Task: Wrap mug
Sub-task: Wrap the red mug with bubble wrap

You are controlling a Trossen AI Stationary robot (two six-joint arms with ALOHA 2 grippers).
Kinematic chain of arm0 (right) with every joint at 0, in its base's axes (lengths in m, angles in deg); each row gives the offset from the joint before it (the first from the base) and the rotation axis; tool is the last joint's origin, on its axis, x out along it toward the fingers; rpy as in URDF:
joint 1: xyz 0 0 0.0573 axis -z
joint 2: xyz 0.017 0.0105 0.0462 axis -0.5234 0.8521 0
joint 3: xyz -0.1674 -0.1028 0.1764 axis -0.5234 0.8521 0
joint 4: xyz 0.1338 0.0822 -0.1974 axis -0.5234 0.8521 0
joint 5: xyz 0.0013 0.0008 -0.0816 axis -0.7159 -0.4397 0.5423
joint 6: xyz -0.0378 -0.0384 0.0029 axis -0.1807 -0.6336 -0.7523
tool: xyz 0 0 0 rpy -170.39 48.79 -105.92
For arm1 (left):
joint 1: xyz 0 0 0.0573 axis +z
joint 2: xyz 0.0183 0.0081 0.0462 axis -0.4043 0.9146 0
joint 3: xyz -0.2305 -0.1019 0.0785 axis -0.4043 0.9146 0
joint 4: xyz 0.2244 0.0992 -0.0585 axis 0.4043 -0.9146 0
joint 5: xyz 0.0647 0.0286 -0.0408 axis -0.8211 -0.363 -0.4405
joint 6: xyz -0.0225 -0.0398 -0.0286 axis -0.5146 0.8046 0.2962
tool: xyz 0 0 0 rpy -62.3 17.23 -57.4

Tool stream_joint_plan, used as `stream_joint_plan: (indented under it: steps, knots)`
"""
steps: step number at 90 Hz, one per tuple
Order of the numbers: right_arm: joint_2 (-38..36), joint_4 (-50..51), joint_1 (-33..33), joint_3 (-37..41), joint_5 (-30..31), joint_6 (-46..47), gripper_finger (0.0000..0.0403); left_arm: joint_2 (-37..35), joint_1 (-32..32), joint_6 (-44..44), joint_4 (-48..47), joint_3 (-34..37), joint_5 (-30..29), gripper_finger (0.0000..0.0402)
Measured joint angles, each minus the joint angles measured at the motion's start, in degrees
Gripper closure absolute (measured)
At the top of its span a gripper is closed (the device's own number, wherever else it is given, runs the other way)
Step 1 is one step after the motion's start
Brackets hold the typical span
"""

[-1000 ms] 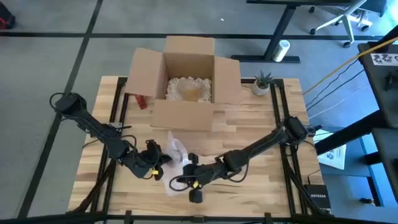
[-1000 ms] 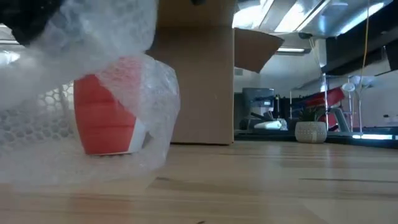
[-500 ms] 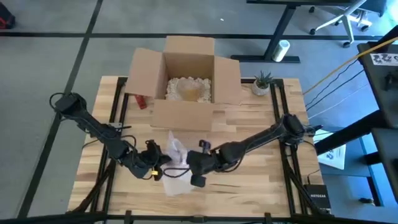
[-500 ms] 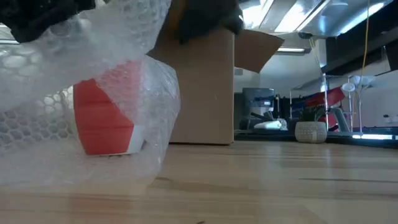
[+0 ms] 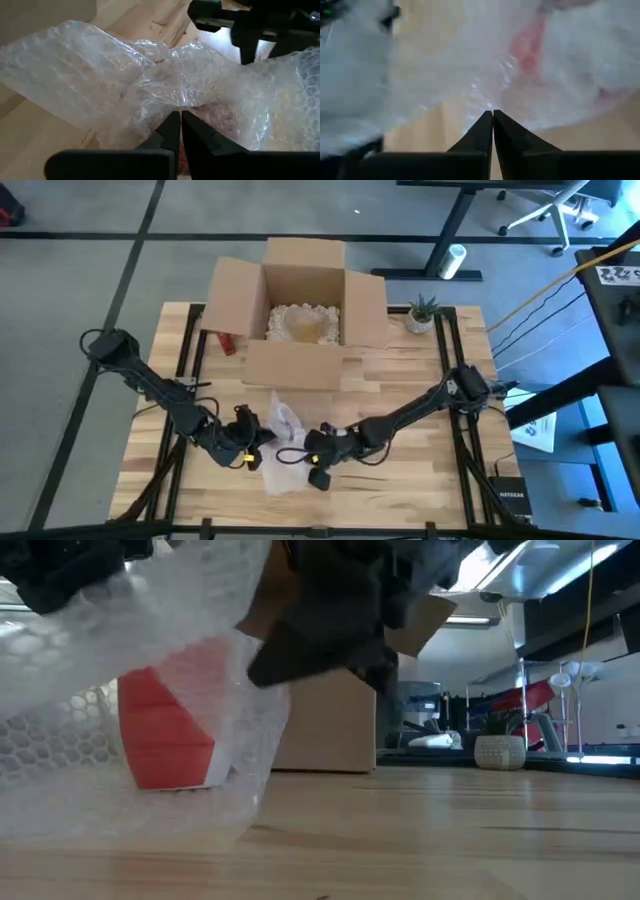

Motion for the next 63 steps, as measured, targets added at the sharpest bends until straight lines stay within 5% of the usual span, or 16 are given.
stream_joint_plan:
  steps: [63]
  knots:
    - [2.2,-7.9,1.4,0.1,11.8,-7.5,0.0403,0.0,-0.3,0.0,0.7,0.0,0.0,0.0402]
